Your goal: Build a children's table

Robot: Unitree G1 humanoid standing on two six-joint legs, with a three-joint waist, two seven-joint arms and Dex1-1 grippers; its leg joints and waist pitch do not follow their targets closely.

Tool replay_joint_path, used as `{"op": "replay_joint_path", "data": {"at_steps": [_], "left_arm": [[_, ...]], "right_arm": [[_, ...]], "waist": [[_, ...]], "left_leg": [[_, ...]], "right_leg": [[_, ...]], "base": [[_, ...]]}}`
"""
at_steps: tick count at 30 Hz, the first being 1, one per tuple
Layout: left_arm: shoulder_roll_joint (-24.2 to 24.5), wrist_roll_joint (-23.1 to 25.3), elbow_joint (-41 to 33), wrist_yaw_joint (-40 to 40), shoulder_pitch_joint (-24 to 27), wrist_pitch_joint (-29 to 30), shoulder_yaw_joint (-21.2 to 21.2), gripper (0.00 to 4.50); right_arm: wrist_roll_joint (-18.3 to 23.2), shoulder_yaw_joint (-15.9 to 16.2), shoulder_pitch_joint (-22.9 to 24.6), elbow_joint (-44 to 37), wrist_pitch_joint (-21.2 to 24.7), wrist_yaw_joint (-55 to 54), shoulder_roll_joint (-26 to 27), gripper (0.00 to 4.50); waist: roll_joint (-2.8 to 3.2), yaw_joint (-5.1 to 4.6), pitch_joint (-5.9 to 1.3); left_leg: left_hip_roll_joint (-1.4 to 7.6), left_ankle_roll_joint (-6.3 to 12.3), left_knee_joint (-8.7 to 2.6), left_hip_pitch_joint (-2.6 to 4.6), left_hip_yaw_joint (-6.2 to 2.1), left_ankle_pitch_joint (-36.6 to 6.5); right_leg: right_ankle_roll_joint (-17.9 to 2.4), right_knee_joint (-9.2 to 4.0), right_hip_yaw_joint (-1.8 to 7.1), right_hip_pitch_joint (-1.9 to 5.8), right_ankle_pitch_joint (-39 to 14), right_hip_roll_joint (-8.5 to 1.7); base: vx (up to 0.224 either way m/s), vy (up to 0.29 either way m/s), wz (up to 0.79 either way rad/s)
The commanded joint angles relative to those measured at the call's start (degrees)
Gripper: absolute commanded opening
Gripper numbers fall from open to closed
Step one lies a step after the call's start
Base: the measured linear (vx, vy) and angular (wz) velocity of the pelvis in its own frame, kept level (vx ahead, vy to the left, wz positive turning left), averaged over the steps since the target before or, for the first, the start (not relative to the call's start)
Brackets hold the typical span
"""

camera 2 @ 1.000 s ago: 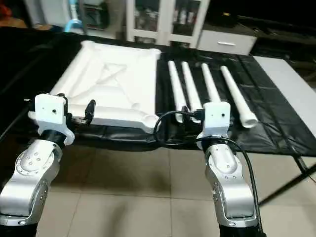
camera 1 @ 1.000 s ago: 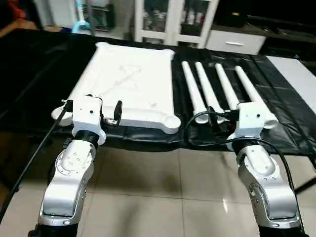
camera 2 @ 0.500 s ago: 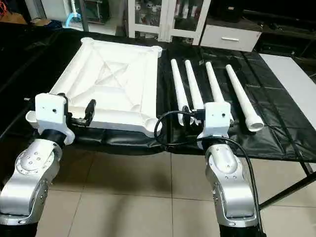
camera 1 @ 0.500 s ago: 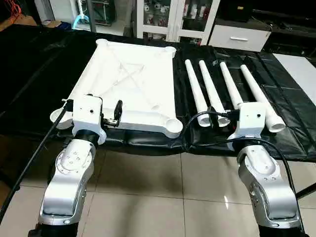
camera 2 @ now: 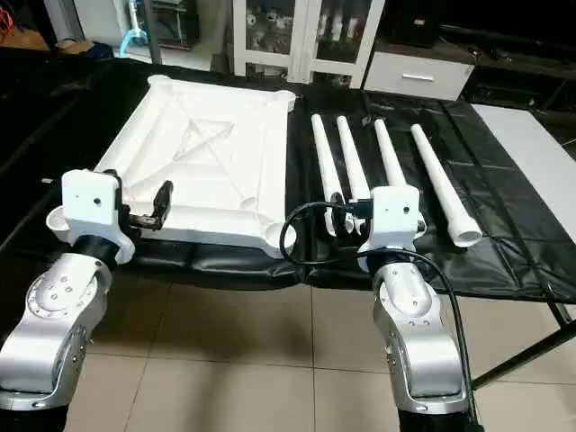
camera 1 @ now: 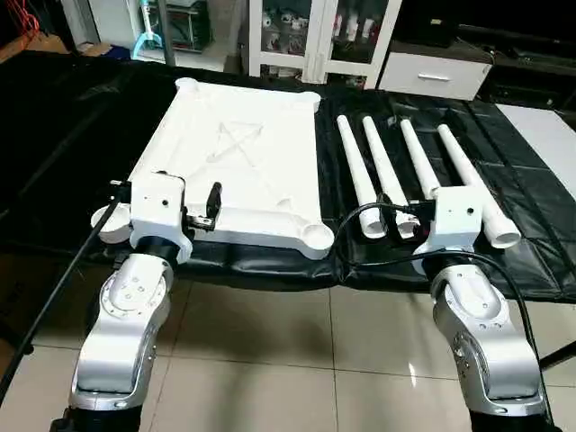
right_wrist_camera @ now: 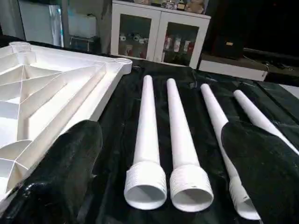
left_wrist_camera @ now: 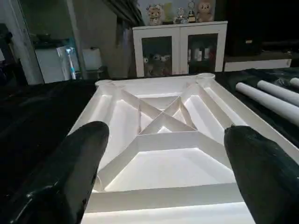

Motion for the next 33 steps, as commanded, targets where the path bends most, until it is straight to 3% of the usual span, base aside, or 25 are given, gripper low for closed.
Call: {"op": "replay_joint_path", "data": {"at_steps": [1,10,15,18,19,20,22,24,26,29,31,32,33], "left_arm": [[0.09,0.52,-0.12,-0.32,-0.42,0.53,-0.35,4.39],[0.08,0.45,0.03,-0.41,-0.47,0.33,-0.08,4.39],[0.09,0.35,0.06,-0.47,-0.49,0.37,0.07,4.39],[0.05,0.34,0.02,-0.43,-0.55,0.49,0.08,4.39],[0.03,0.31,-0.05,-0.45,-0.55,0.55,0.06,4.39],[0.01,0.29,-0.09,-0.46,-0.54,0.58,0.05,4.39],[-0.07,0.18,-0.10,-0.51,-0.60,0.58,0.08,4.39],[-0.07,0.17,-0.08,-0.52,-0.60,0.58,0.08,4.39],[0.01,0.21,0.00,-0.61,-0.59,0.51,0.02,4.39],[-0.13,0.13,-0.09,-0.55,-0.58,0.59,0.07,4.39],[-0.11,0.18,-0.12,-0.50,-0.56,0.60,0.09,4.39],[-0.14,0.14,-0.13,-0.48,-0.58,0.63,0.13,4.39],[-0.15,0.13,-0.14,-0.47,-0.58,0.64,0.15,4.39]], "right_arm": [[0.15,-0.81,-0.43,0.21,-0.33,0.43,-0.06,4.50],[-0.26,-0.45,-0.58,0.51,-0.66,0.52,0.02,4.50],[-0.39,-0.48,-0.48,0.46,-0.68,0.57,0.10,4.50],[-0.44,-0.52,-0.43,0.40,-0.67,0.59,0.10,4.50],[-0.46,-0.53,-0.38,0.36,-0.65,0.59,0.11,4.50],[-0.47,-0.54,-0.34,0.33,-0.64,0.59,0.11,4.50],[-0.52,-0.53,-0.20,0.30,-0.65,0.51,0.16,4.50],[-0.52,-0.53,-0.20,0.31,-0.65,0.51,0.17,4.50],[-0.57,-0.47,-0.19,0.36,-0.67,0.46,0.22,4.50],[-0.58,-0.54,-0.14,0.31,-0.68,0.53,0.26,4.50],[-0.61,-0.53,-0.15,0.31,-0.68,0.55,0.26,4.50],[-0.61,-0.54,-0.19,0.34,-0.67,0.57,0.24,4.50],[-0.61,-0.54,-0.21,0.35,-0.67,0.58,0.24,4.50]], "waist": [[0.95,0.19,-3.80],[0.72,0.36,-4.10],[0.79,0.35,-4.13],[0.66,0.71,-3.65],[0.81,0.83,-3.50],[0.83,0.82,-3.09],[0.95,0.82,-3.21],[1.00,0.88,-3.22],[1.01,1.07,-3.61],[0.96,1.23,-4.10],[0.93,1.14,-4.34],[0.79,1.09,-4.52],[0.59,1.18,-4.52]], "left_leg": [[0.29,6.96,-4.03,0.62,-0.17,-7.33],[-0.18,9.74,-3.56,0.53,-0.21,-2.22],[-0.13,10.63,-3.56,1.10,-0.36,-0.95],[-0.39,9.24,-3.49,0.39,-0.03,-3.92],[-0.23,8.72,-3.60,0.48,-0.01,-4.81],[0.13,7.50,-3.90,1.16,0.07,-7.19],[0.16,5.81,-4.09,1.63,-0.12,-8.58],[0.03,5.54,-4.15,1.95,-0.15,-8.23],[-0.33,5.78,-3.97,1.88,-0.21,-6.27],[-1.03,7.61,-3.70,2.08,-0.54,-1.27],[-1.29,9.50,-3.50,2.70,-0.91,1.31],[-1.71,11.19,-3.17,3.00,-1.17,3.24],[-2.31,12.84,-2.75,2.76,-1.34,4.72]], "right_leg": [[-15.85,-2.08,1.08,3.58,-5.11,-0.92],[-15.84,-1.46,1.13,4.03,-0.83,-0.79],[-15.63,-1.17,0.89,3.69,-0.03,-0.64],[-15.88,-1.78,1.55,4.45,-3.69,-0.90],[-15.80,-1.95,1.49,4.38,-5.09,-0.94],[-15.89,-2.18,1.37,3.93,-7.70,-0.90],[-15.26,-2.23,1.29,4.33,-8.99,-0.75],[-15.00,-2.15,1.31,4.40,-8.05,-0.64],[-14.74,-1.93,1.43,5.00,-5.85,-0.55],[-13.62,-1.16,1.35,5.24,0.27,0.06],[-13.24,-0.63,1.19,4.90,3.41,0.48],[-13.23,-0.32,1.23,4.86,5.48,0.69],[-13.28,-0.23,1.55,5.17,6.96,0.88]], "base": [[0.000,0.000,0.00],[0.000,0.000,0.00],[0.000,0.000,0.00],[0.000,0.000,0.00],[0.000,0.000,0.00],[0.000,0.000,0.00],[0.000,0.000,0.00],[0.000,0.000,0.00],[0.000,0.000,0.00],[0.000,0.000,0.00],[0.079,0.002,0.06],[0.092,-0.006,0.08],[0.088,-0.009,0.11]]}}
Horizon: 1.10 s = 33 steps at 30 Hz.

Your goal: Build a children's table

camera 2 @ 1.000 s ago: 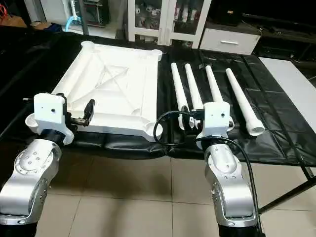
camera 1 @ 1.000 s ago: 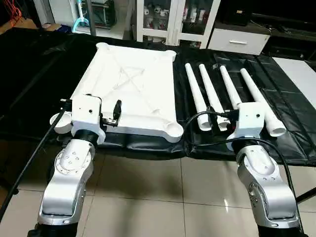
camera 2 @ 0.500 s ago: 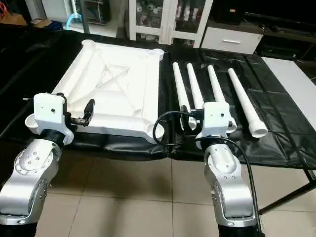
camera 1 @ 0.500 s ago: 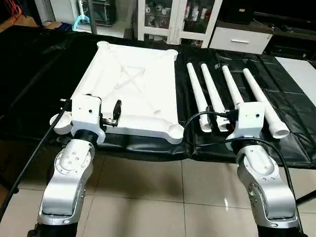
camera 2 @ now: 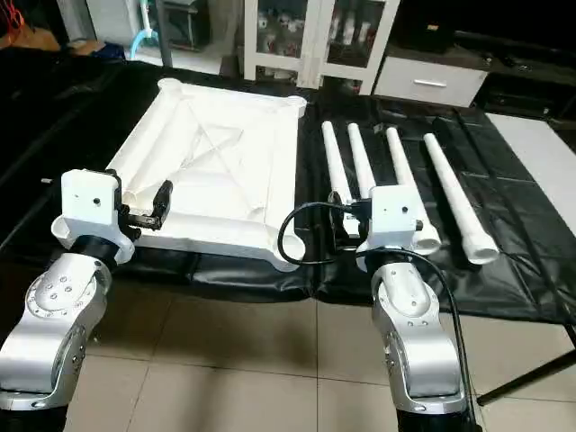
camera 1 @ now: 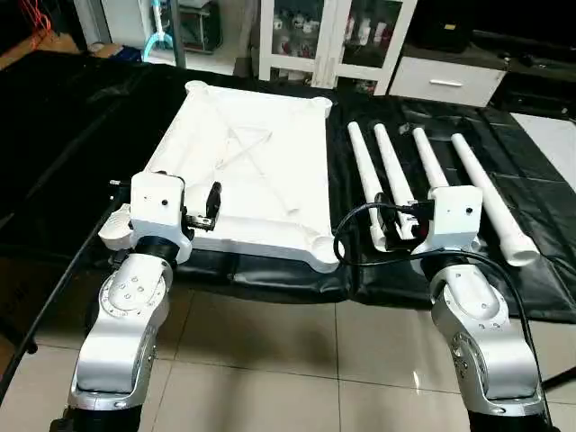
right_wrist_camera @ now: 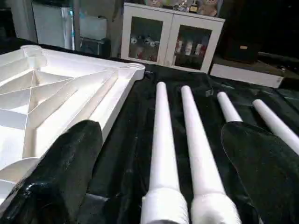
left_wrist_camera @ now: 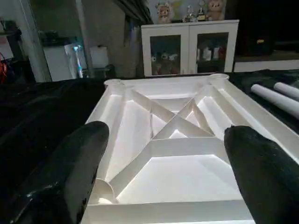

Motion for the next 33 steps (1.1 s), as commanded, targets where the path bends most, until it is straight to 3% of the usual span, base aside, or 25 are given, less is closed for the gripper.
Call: {"op": "replay_joint_path", "data": {"at_steps": [1,5,7,8,9,10,11,12,13,15,16,17,18,19,21,22,23,24,25,26,27,28,30,32,33], "left_arm": [[-0.15,0.20,-0.16,-0.31,-0.59,0.66,0.02,4.39],[-0.13,0.21,-0.11,-0.30,-0.62,0.65,0.06,4.39],[-0.13,0.21,-0.10,-0.32,-0.61,0.65,0.05,4.39],[-0.11,0.19,-0.07,-0.36,-0.62,0.64,0.04,4.39],[-0.11,0.16,-0.04,-0.38,-0.65,0.64,0.05,4.39],[-0.11,0.16,0.03,-0.42,-0.70,0.61,0.02,4.39],[-0.11,0.17,0.03,-0.42,-0.70,0.61,0.02,4.39],[-0.11,0.18,0.06,-0.45,-0.72,0.59,-0.03,4.39],[-0.10,0.17,0.08,-0.47,-0.73,0.60,-0.03,4.39],[-0.09,0.14,0.12,-0.50,-0.77,0.61,-0.02,4.39],[-0.09,0.13,0.21,-0.54,-0.86,0.63,0.00,4.39],[-0.08,0.14,0.22,-0.55,-0.88,0.64,-0.01,4.39],[-0.09,0.15,0.19,-0.56,-0.85,0.64,-0.04,4.39],[-0.09,0.16,0.25,-0.60,-0.86,0.60,-0.05,4.39],[-0.10,0.15,0.32,-0.63,-0.91,0.58,-0.03,4.39],[-0.11,0.15,0.36,-0.64,-0.94,0.57,-0.01,4.39],[-0.18,0.19,0.37,-0.75,-1.00,0.60,-0.02,4.39],[-0.21,0.21,0.42,-0.80,-1.05,0.59,-0.02,4.39],[-0.24,0.17,0.48,-0.82,-1.13,0.57,-0.10,4.39],[-0.18,0.10,0.61,-0.92,-1.30,0.56,-0.21,4.39],[-0.14,0.05,0.67,-1.01,-1.41,0.55,-0.24,4.39],[-0.12,-0.03,0.73,-1.14,-1.52,0.56,-0.26,4.39],[-0.17,-0.03,0.96,-1.44,-1.67,0.53,-0.24,4.39],[-0.26,-0.13,1.26,-1.80,-1.78,0.52,-0.43,4.39],[-0.26,-0.35,1.43,-2.31,-1.86,0.33,-0.79,4.39]], "right_arm": [[-0.46,-0.66,-0.24,0.32,-0.02,0.13,-0.16,4.50],[-0.50,-0.62,-0.32,0.41,-0.06,0.10,-0.12,4.50],[-0.53,-0.61,-0.33,0.45,-0.07,0.09,-0.11,4.50],[-0.54,-0.61,-0.34,0.47,-0.05,0.06,-0.08,4.50],[-0.55,-0.61,-0.35,0.49,-0.05,0.04,-0.05,4.50],[-0.55,-0.63,-0.32,0.51,-0.05,0.02,-0.05,4.50],[-0.55,-0.63,-0.31,0.51,-0.05,0.02,-0.05,4.50],[-0.55,-0.67,-0.28,0.51,-0.07,0.01,-0.06,4.50],[-0.55,-0.68,-0.28,0.51,-0.06,0.01,-0.06,4.50],[-0.53,-0.75,-0.19,0.43,-0.04,-0.01,-0.07,4.50],[-0.49,-0.84,-0.09,0.33,-0.01,-0.03,-0.08,4.50],[-0.44,-0.88,-0.05,0.27,0.01,-0.01,-0.08,4.50],[-0.34,-0.94,0.01,0.17,0.23,0.00,-0.05,4.50],[-0.29,-0.96,0.12,0.03,0.31,0.04,-0.06,4.50],[-0.13,-1.05,0.26,-0.18,0.37,0.12,-0.02,4.50],[-0.10,-1.08,0.30,-0.25,0.38,0.14,-0.01,4.50],[-0.11,-1.18,0.49,-0.54,0.40,0.02,-0.01,4.50],[-0.14,-1.22,0.55,-0.62,0.37,-0.04,0.01,4.50],[-0.19,-1.33,0.69,-0.80,0.32,-0.12,0.08,4.50],[-0.14,-1.50,0.79,-0.97,0.31,-0.27,0.32,4.50],[-0.10,-1.61,0.83,-1.08,0.32,-0.32,0.52,4.50],[-0.14,-1.61,0.91,-1.28,0.39,-0.35,0.65,4.50],[-0.23,-1.43,1.12,-1.56,0.48,-0.51,0.69,4.50],[-0.08,-1.49,1.49,-1.94,0.64,-0.77,0.88,4.50],[0.03,-1.62,1.79,-2.37,0.90,-0.80,1.07,4.50]], "waist": [[0.49,0.17,-4.34],[0.61,0.79,-3.92],[1.30,-1.93,-4.19],[1.11,-2.63,-4.42],[0.21,-2.63,-4.11],[-2.35,0.28,-4.04],[-2.28,2.15,-3.67],[-1.62,3.78,-3.24],[-0.71,4.33,-2.58],[1.65,3.26,-3.01],[5.36,-1.79,-4.42],[4.86,-0.72,-4.76],[4.55,0.38,-3.32],[4.94,0.13,-3.12],[2.12,2.40,-0.99],[0.29,3.40,-0.46],[-0.54,3.36,-0.98],[-1.69,3.25,-0.67],[-2.43,4.66,-1.04],[-2.40,6.37,-2.01],[-2.11,7.73,-1.88],[-1.44,7.10,-2.05],[-0.28,5.58,-1.72],[1.77,4.85,-1.61],[3.88,3.63,-1.41]], "left_leg": [[-2.11,14.08,-2.39,0.32,-0.27,7.91],[-2.95,14.64,-1.86,-0.65,-0.92,8.90],[1.19,21.05,-2.28,7.10,-6.37,16.61],[2.46,23.79,-1.81,9.10,-7.85,17.82],[1.74,25.75,-1.25,7.50,-8.03,17.24],[-7.25,21.15,3.62,-3.27,-2.56,10.52],[-7.75,18.56,6.39,-5.43,-1.81,3.33],[-3.15,10.24,11.74,-10.97,-4.79,-0.58],[-0.28,2.19,11.52,-12.91,-6.71,-0.30],[0.51,0.45,2.41,-9.08,-6.66,6.80],[4.53,10.77,-2.02,1.69,-14.47,4.15],[5.46,14.53,-1.61,1.77,-14.89,2.85],[5.95,14.06,-2.33,-0.06,-12.29,-6.99],[7.71,8.31,-3.59,0.11,-8.57,-11.94],[10.68,-1.70,-8.96,-0.58,0.43,-29.65],[10.65,-1.84,-8.67,2.18,5.76,-37.19],[8.10,-2.30,-5.15,5.49,7.78,-37.24],[-2.08,-0.11,7.11,8.54,8.00,-31.07],[-2.93,2.04,8.17,3.77,5.09,-25.34],[-4.24,2.01,9.09,-0.11,0.50,-13.42],[-4.92,2.06,9.27,-1.41,-1.16,-10.31],[-5.86,1.59,11.59,-3.67,-5.17,-2.73],[-5.16,0.82,12.00,-5.52,-7.23,0.75],[-3.47,1.48,6.31,-6.12,-8.06,4.47],[0.13,3.66,-0.12,-4.56,-9.86,1.60]], "right_leg": [[-13.74,-1.20,1.79,3.84,11.44,1.05],[-12.97,-1.10,3.51,5.05,14.15,2.34],[-6.53,2.59,0.48,-2.88,8.36,2.23],[-4.76,3.29,0.06,-5.36,4.43,1.08],[-3.02,2.67,0.85,-4.90,1.57,-0.84],[-5.13,-1.05,6.78,6.83,5.91,-0.60],[-10.85,-3.56,11.16,9.51,7.37,-4.26],[-20.51,-4.35,15.53,12.54,18.01,-9.82],[-22.99,-3.76,14.66,11.84,28.85,-8.32],[-15.96,-0.70,6.34,8.86,24.97,0.33],[-2.27,10.73,-1.92,-4.78,-7.63,4.49],[0.04,11.16,-1.74,-5.11,-9.74,2.98],[3.04,11.85,-1.42,-6.42,-6.35,1.70],[2.48,11.91,-1.82,-6.88,-4.27,1.18],[-2.71,9.70,-3.13,-6.62,2.29,-0.64],[-5.48,6.67,-3.35,-8.29,-7.73,-0.29],[-7.01,2.07,-3.27,-10.50,-12.90,0.40],[-6.53,-8.24,4.25,-11.55,-34.66,-0.94],[-7.88,-8.00,10.79,-4.42,-43.61,-4.96],[-9.81,-6.35,15.52,2.07,-49.94,-4.45],[-11.57,-5.75,16.08,3.20,-45.87,-4.94],[-16.60,-4.05,16.02,3.07,-29.48,-3.91],[-19.47,-4.77,14.91,2.47,-21.17,-3.35],[-14.07,-5.01,11.17,1.09,-19.77,0.30],[-8.73,-3.00,6.70,-0.74,-19.56,2.74]], "base": [[0.069,0.005,0.16],[0.065,0.008,0.19],[0.085,-0.042,0.16],[0.089,-0.076,0.12],[0.053,-0.123,-0.05],[0.000,0.000,0.00],[0.000,0.000,0.00],[0.073,0.099,0.39],[0.082,0.138,0.33],[0.010,0.107,0.22],[-0.052,-0.002,-0.15],[-0.052,-0.002,-0.15],[0.085,-0.010,-0.06],[0.078,0.030,0.00],[0.072,0.002,-0.15],[0.139,-0.121,-0.35],[0.139,-0.121,-0.35],[0.171,-0.130,-0.36],[0.194,-0.068,-0.54],[0.194,-0.068,-0.54],[0.217,-0.062,-0.44],[0.143,-0.069,0.07],[0.136,-0.047,0.18],[0.124,0.031,0.18],[0.124,0.074,0.09]]}}
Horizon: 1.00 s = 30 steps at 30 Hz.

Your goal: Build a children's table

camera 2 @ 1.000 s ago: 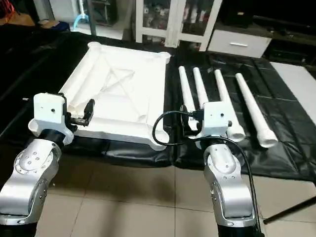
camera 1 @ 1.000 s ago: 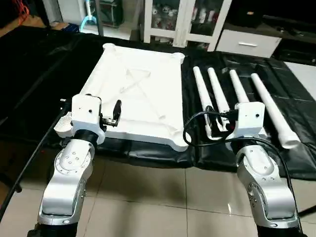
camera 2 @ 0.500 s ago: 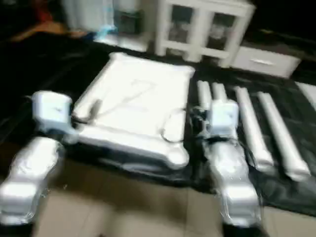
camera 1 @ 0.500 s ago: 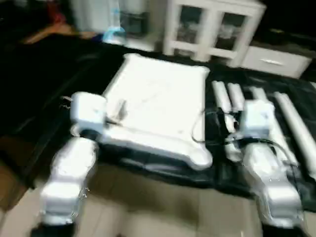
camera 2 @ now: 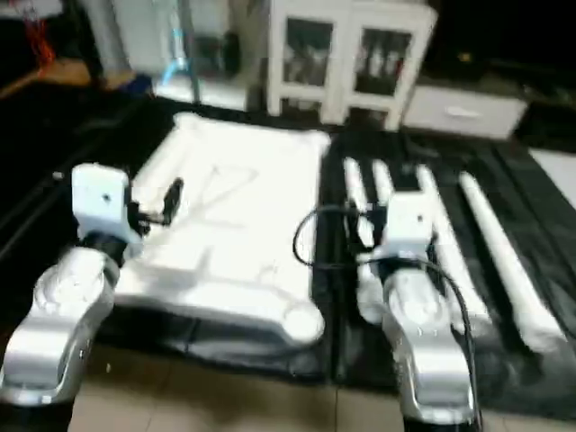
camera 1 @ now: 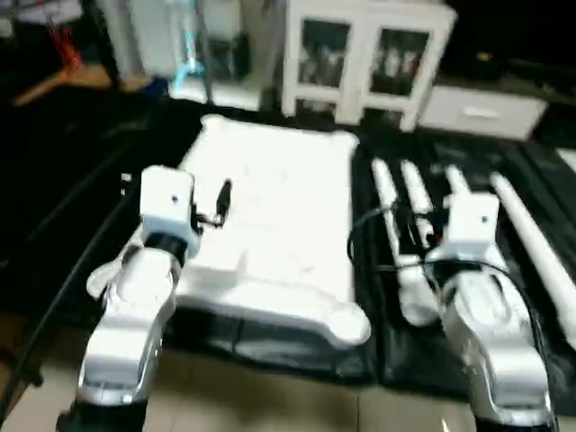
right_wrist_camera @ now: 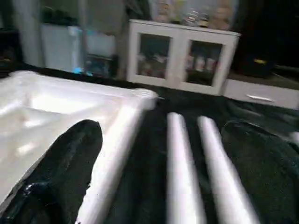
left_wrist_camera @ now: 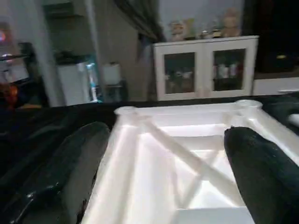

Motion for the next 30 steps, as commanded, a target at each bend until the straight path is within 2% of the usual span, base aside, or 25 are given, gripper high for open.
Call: {"op": "replay_joint_path", "data": {"at_steps": [1,2,3,4,5,6,7,8,9,10,11,12,13,14,16,17,18,19,21,22,23,24,27,29,30], "left_arm": [[0.07,-0.42,0.85,-1.24,-0.51,0.31,-0.42,4.39],[-0.04,-0.60,0.90,-1.55,-0.56,0.54,-0.63,4.39],[-0.30,-1.06,0.98,-1.90,-0.57,0.72,-0.67,4.39],[-0.41,-1.35,1.10,-2.39,-0.57,1.26,-1.06,4.39],[-0.36,-1.34,1.16,-2.57,-0.57,1.56,-1.31,4.39],[-0.16,-1.15,1.25,-2.56,-0.65,1.81,-1.58,4.39],[-0.26,-1.39,1.43,-2.51,-0.71,2.44,-1.56,4.39],[-0.48,-1.72,1.66,-2.40,-0.75,2.94,-1.39,4.39],[-0.53,-1.83,1.88,-2.29,-0.73,3.73,-1.28,4.39],[-0.49,-1.91,2.07,-2.43,-0.63,4.09,-1.27,4.39],[-0.72,-2.08,2.33,-2.38,-0.38,4.95,-1.11,4.39],[-0.72,-1.74,2.49,-2.33,-0.26,4.66,-1.22,4.39],[-0.74,-1.57,2.52,-2.33,-0.15,4.41,-1.32,4.39],[-0.64,-1.35,2.46,-2.52,0.03,4.02,-1.60,4.39],[0.03,-0.62,2.27,-3.58,0.20,3.79,-2.95,4.39],[0.14,-0.57,2.24,-3.80,0.21,3.86,-3.19,4.39],[0.33,-0.48,2.19,-4.26,0.16,4.08,-3.71,4.39],[0.41,-0.41,2.13,-5.02,-0.17,4.24,-4.58,4.39],[0.43,-0.80,1.98,-5.72,-0.51,4.20,-5.10,4.39],[0.51,-1.06,1.87,-6.28,-0.78,4.19,-5.56,4.39],[0.75,-1.17,1.71,-6.80,-1.06,4.19,-6.12,4.39],[0.86,-1.62,1.50,-7.42,-1.19,4.32,-6.45,4.39],[1.47,-2.15,0.97,-9.10,-1.47,4.62,-7.23,4.39],[2.41,-1.51,0.89,-9.85,-2.14,5.35,-7.36,4.39],[2.40,-1.51,0.99,-9.74,-2.23,5.46,-7.20,4.39]], "right_arm": [[0.00,-0.35,-0.04,-1.26,1.41,-0.36,0.10,4.50],[0.24,-0.56,0.08,-1.60,2.16,-0.63,0.37,4.50],[0.69,-0.80,0.17,-1.92,2.96,-0.79,0.65,4.50],[1.06,-1.08,0.36,-2.52,4.01,-1.11,0.96,4.50],[1.08,-1.17,0.44,-2.79,4.36,-1.27,1.04,4.50],[1.10,-1.29,0.45,-3.04,4.71,-1.32,1.17,4.50],[1.53,-1.56,0.48,-3.54,5.59,-1.33,1.42,4.50],[1.87,-1.79,0.43,-3.77,6.13,-1.23,1.52,4.50],[1.95,-1.83,0.29,-4.08,6.97,-1.09,1.34,4.50],[2.00,-1.74,0.09,-4.34,7.83,-0.93,1.05,4.50],[1.77,-1.53,-0.53,-4.54,9.56,-0.49,0.31,4.50],[1.32,-1.46,-1.03,-4.55,11.16,-0.42,-0.23,4.50],[1.09,-1.55,-1.39,-4.51,12.64,-0.50,-0.50,4.50],[0.87,-1.86,-1.95,-4.39,15.58,-0.85,-0.80,4.50],[0.16,-2.26,-3.00,-4.37,19.50,-1.21,-1.76,4.50],[0.15,-2.25,-3.17,-4.38,19.77,-1.06,-1.99,4.50],[0.05,-2.18,-3.60,-4.40,20.42,-0.66,-2.64,4.50],[-0.57,-1.95,-4.72,-4.06,22.27,0.09,-4.41,4.50],[0.01,-2.14,-5.46,-3.69,23.45,1.06,-5.32,4.50],[0.39,-2.29,-6.07,-3.36,24.45,1.73,-6.05,4.50],[0.95,-2.56,-6.91,-3.01,26.16,2.38,-6.86,4.50],[1.64,-2.72,-7.68,-2.68,27.78,3.14,-7.53,4.50],[2.12,-2.57,-9.72,-1.54,30.65,4.72,-9.30,4.50],[2.73,-2.03,-11.97,0.13,32.49,6.98,-11.33,4.50],[2.83,-2.08,-12.21,0.48,32.99,7.05,-11.42,4.50]], "waist": [[4.14,-3.17,-3.50],[2.48,-3.80,-4.48],[2.98,-3.32,-4.34],[2.43,-4.05,-4.15],[1.76,-3.93,-4.46],[0.39,-4.79,-5.09],[-1.06,-4.85,-5.23],[-2.07,-4.43,-5.73],[-2.17,-3.89,-6.04],[-1.49,-4.18,-5.34],[-1.23,-4.48,-5.07],[-0.65,-5.14,-4.41],[-0.31,-5.37,-4.13],[-0.04,-5.76,-3.75],[-0.58,-6.34,-3.02],[-0.25,-6.27,-2.86],[-0.28,-6.42,-2.55],[-0.76,-6.59,-2.51],[-1.19,-6.65,-2.83],[-1.13,-6.51,-2.90],[-1.52,-6.59,-2.90],[-1.19,-6.56,-2.93],[-1.60,-6.54,-3.01],[-2.06,-6.55,-3.22],[-1.90,-6.52,-3.25]], "left_leg": [[12.28,1.36,-11.33,5.51,-8.19,-11.87],[12.42,3.20,-11.14,6.72,-8.75,-10.50],[10.54,3.66,-10.09,6.28,-8.12,-3.33],[6.31,7.79,-8.29,4.31,-5.32,28.27],[5.11,8.38,-6.93,4.26,-4.13,38.98],[1.40,7.50,-4.37,4.21,-2.07,51.12],[-0.02,6.15,-3.85,2.51,-0.92,49.20],[-0.51,5.33,-2.94,-0.76,-0.08,45.18],[0.24,5.61,-3.04,-1.67,-0.02,41.38],[2.48,5.08,-5.50,-2.94,-0.41,29.83],[3.06,4.52,-6.11,-2.62,-0.50,27.29],[4.01,3.29,-7.10,-1.68,-0.75,21.57],[4.26,3.00,-7.36,-1.30,-0.73,17.81],[4.85,2.36,-7.81,-0.95,-0.63,9.74],[5.51,1.01,-8.63,-0.62,-0.23,-3.00],[5.68,0.59,-8.77,-0.33,-0.04,-5.57],[5.91,-0.33,-8.95,0.19,0.90,-9.54],[6.03,-1.31,-9.20,0.23,1.52,-11.90],[6.01,-1.68,-9.40,-0.08,2.30,-11.18],[6.14,-1.55,-9.52,-0.20,2.44,-9.99],[6.21,-1.45,-9.53,-0.30,2.60,-9.29],[6.26,-1.61,-9.56,-0.52,2.58,-8.73],[6.20,-1.91,-9.45,-0.92,2.64,-8.94],[6.30,-1.56,-9.38,-1.13,2.64,-7.10],[6.32,-1.47,-9.30,-1.07,2.62,-6.50]], "right_leg": [[0.62,5.12,-2.22,-5.28,-14.22,-7.98],[3.08,6.24,-3.60,-6.37,-9.31,-8.15],[5.08,6.79,-4.23,-7.43,-5.34,-8.22],[8.41,5.15,-4.86,-7.88,4.38,-8.98],[8.60,3.01,-4.38,-7.97,9.26,-9.37],[6.93,-1.75,-3.09,-6.92,19.59,-10.81],[6.81,-3.24,-1.92,-4.71,24.21,-11.77],[0.61,-2.24,0.69,-1.24,37.48,-14.75],[-2.05,-1.80,1.63,0.13,43.43,-15.73],[-7.13,-2.25,0.80,1.06,42.91,-15.70],[-8.44,-2.57,0.11,0.80,37.51,-15.17],[-10.02,-3.43,-1.00,0.14,22.51,-14.09],[-10.22,-3.83,-1.21,-0.12,15.82,-13.89],[-10.09,-4.49,-1.28,-0.46,6.33,-13.96],[-8.91,-5.75,-1.09,-1.17,-4.42,-14.29],[-8.56,-5.93,-1.11,-1.36,-6.86,-14.45],[-7.52,-6.65,-1.10,-1.98,-10.88,-14.41],[-5.83,-6.78,-1.10,-2.03,-14.59,-14.16],[-3.87,-7.03,-1.11,-1.85,-16.60,-14.29],[-3.10,-6.95,-1.11,-1.85,-17.08,-14.37],[-2.93,-7.06,-1.08,-1.97,-16.86,-14.33],[-2.89,-6.82,-1.15,-1.87,-16.32,-14.28],[-2.34,-6.84,-1.16,-1.99,-17.45,-14.38],[-2.60,-6.61,-1.24,-1.86,-15.45,-14.33],[-2.99,-6.37,-1.25,-1.93,-14.58,-14.35]], "base": [[0.169,0.089,0.13],[0.169,0.089,0.13],[0.175,0.098,0.16],[0.129,0.086,0.08],[0.129,0.086,0.08],[0.117,0.033,0.03],[0.113,-0.043,0.04],[0.113,-0.043,0.04],[0.070,-0.076,0.14],[0.027,-0.066,0.11],[0.027,-0.066,0.11],[-0.013,-0.051,-0.01],[-0.054,-0.028,0.01],[-0.054,-0.028,0.01],[-0.076,-0.031,0.12],[-0.077,-0.036,0.16],[-0.051,-0.048,0.24],[-0.050,-0.042,0.21],[-0.057,-0.037,0.17],[-0.054,-0.030,0.08],[-0.054,-0.030,0.08],[0.000,0.000,0.00],[0.000,0.000,0.00],[0.000,0.000,0.00],[0.000,0.000,0.00]]}}
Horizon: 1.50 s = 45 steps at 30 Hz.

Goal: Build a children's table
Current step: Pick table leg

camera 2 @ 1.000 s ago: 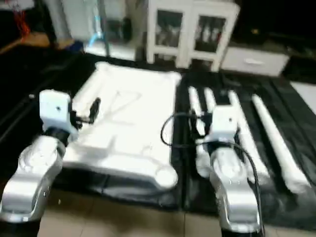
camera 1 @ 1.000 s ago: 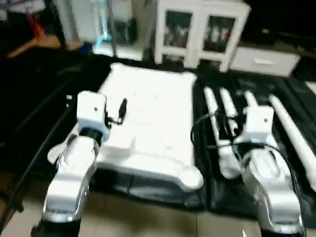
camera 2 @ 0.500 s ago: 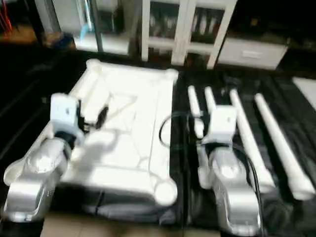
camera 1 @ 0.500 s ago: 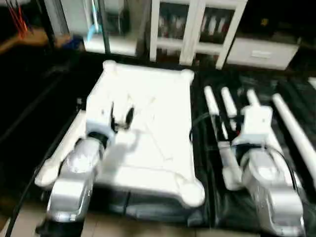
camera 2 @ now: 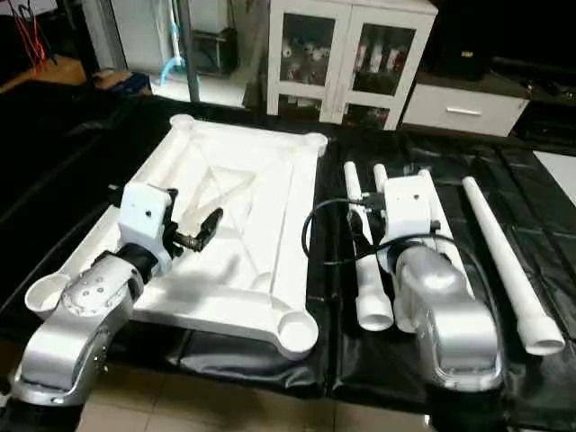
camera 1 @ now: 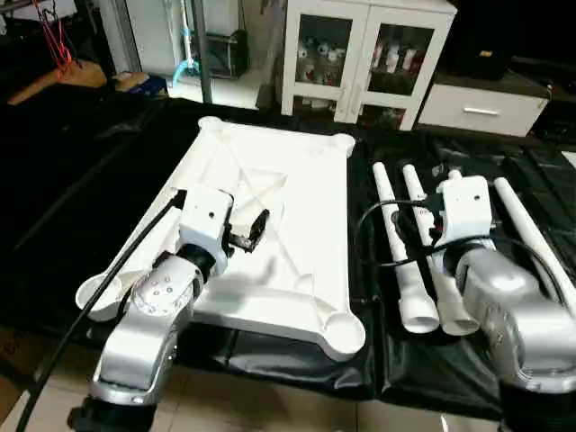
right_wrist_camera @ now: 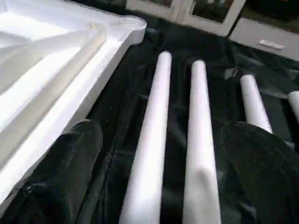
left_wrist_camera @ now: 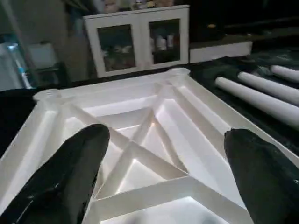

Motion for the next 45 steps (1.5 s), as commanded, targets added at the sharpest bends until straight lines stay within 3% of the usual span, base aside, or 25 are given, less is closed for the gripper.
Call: {"op": "replay_joint_path", "data": {"at_steps": [1,3,4,6,9,10,11,13,16,22,26,34,35,36,45], "left_arm": [[0.11,0.50,-0.57,-0.17,-1.52,1.30,0.22,4.39],[0.08,0.43,-0.43,-0.12,-1.59,1.38,0.44,4.39],[0.25,-0.05,-0.83,-0.85,-1.69,1.95,0.30,4.39],[0.73,-0.72,-1.72,-2.30,-1.66,2.61,-0.42,4.39],[1.58,-2.12,-3.62,-5.13,-1.62,3.40,-1.88,4.39],[2.38,-3.28,-5.07,-7.29,-1.55,3.96,-2.86,4.39],[3.44,-4.75,-7.01,-9.87,-1.34,4.75,-4.10,4.39],[5.63,-6.15,-9.69,-13.54,-1.11,5.92,-6.35,4.39],[7.08,-6.28,-10.84,-15.31,-0.83,6.69,-7.87,4.39],[7.22,-5.27,-10.69,-15.25,-0.93,7.68,-8.36,4.39],[7.67,-5.43,-10.93,-15.12,-1.38,8.40,-8.36,4.39],[7.77,-5.52,-11.01,-15.13,-1.42,8.49,-8.40,4.39],[7.81,-5.58,-11.07,-15.15,-1.43,8.58,-8.40,4.47],[8.00,-5.64,-11.45,-14.97,-1.50,9.01,-8.29,4.50],[8.08,-4.60,-11.98,-14.24,-1.53,9.28,-7.91,4.50]], "right_arm": [[0.64,-0.15,-1.77,2.26,3.51,1.02,-0.80,4.50],[0.62,-0.11,-2.13,2.92,4.38,1.09,-0.97,4.50],[1.14,-0.30,-3.62,5.62,6.99,1.91,-1.61,4.50],[1.66,-0.60,-4.85,7.66,9.65,2.57,-2.08,4.50],[2.05,-0.98,-6.16,10.04,12.46,3.12,-2.76,4.50],[2.20,-0.78,-6.76,11.34,13.80,3.66,-3.37,4.50],[2.76,-1.39,-7.32,12.76,15.22,4.08,-3.43,4.50],[2.90,-1.27,-8.06,15.25,16.41,4.65,-4.06,4.50],[3.10,-1.94,-8.34,17.23,15.96,4.79,-3.33,4.50],[3.24,-2.20,-8.93,21.14,16.64,5.19,-2.43,4.50],[4.82,-4.19,-10.50,25.82,16.38,6.00,-1.62,4.50],[4.74,-3.96,-10.63,26.30,16.21,6.06,-1.82,4.50],[4.67,-3.89,-10.68,26.50,16.10,6.08,-1.88,4.31],[4.97,-3.77,-11.23,28.53,14.90,7.13,-2.12,4.20],[6.20,-3.54,-12.14,33.08,13.57,9.87,-1.87,3.43]], "waist": [[-0.32,0.01,-2.74],[-0.19,0.07,-2.91],[-0.46,0.07,-2.90],[-0.38,0.04,-3.11],[-0.47,0.42,-3.42],[-0.59,0.60,-3.60],[-1.32,0.57,-3.64],[-0.86,0.88,-3.05],[-1.07,0.91,-2.80],[-1.09,0.79,-2.72],[-1.09,0.68,-2.80],[-1.01,0.91,-3.05],[-1.00,0.94,-3.05],[-1.40,0.97,-3.07],[-1.26,1.30,-2.76]], "left_leg": [[4.00,-0.08,-5.91,-0.63,-1.33,-8.17],[4.13,0.38,-5.75,-0.78,-1.08,-5.22],[4.18,0.50,-5.73,-0.76,-0.96,-4.89],[4.26,0.71,-5.64,-0.89,-0.93,-3.04],[4.37,1.79,-5.33,-0.97,-0.67,2.38],[4.38,2.44,-5.18,-0.96,-0.53,4.13],[4.37,2.95,-5.19,-1.10,-0.44,4.61],[4.57,2.19,-5.49,-0.88,-0.04,0.94],[4.69,0.10,-5.76,-0.80,0.17,-3.21],[4.70,-2.12,-6.01,-0.78,0.27,-6.36],[4.63,-2.32,-6.00,-0.89,0.19,-7.18],[4.79,-1.73,-5.89,-1.04,0.42,-2.76],[4.79,-1.65,-5.88,-1.03,0.45,-2.58],[4.79,-1.43,-5.87,-1.10,0.52,-2.53],[4.99,-1.77,-6.07,-0.97,0.62,-5.04]], "right_leg": [[-8.61,-4.64,2.77,1.79,-16.65,-3.66],[-10.55,-4.35,2.71,1.98,-13.30,-3.71],[-10.80,-4.36,2.68,1.95,-12.84,-3.62],[-11.96,-3.88,2.53,2.17,-10.71,-3.56],[-13.50,-3.24,2.51,2.19,-4.67,-3.63],[-14.15,-3.01,2.52,2.31,-2.38,-3.69],[-14.37,-2.94,2.49,2.34,-1.94,-3.68],[-14.64,-3.33,2.49,1.90,-6.35,-3.77],[-13.33,-3.72,2.56,1.69,-10.52,-3.70],[-10.99,-4.14,2.58,1.47,-14.95,-3.61],[-10.70,-4.14,2.54,1.42,-15.76,-3.67],[-11.90,-3.69,2.50,1.62,-10.36,-3.59],[-12.01,-3.69,2.52,1.63,-10.14,-3.59],[-12.23,-3.70,2.51,1.68,-10.19,-3.66],[-11.63,-4.07,2.50,1.32,-14.20,-3.78]], "base": [[0.000,0.000,0.00],[0.000,0.000,0.00],[0.000,0.000,0.00],[0.000,0.000,0.00],[0.000,0.000,0.00],[0.000,0.000,0.00],[0.000,0.000,0.00],[0.000,0.000,0.00],[0.000,0.000,0.00],[0.000,0.000,0.00],[0.000,0.000,0.00],[0.000,0.000,0.00],[0.000,0.000,0.00],[0.000,0.000,0.00],[0.000,0.000,0.00]]}}
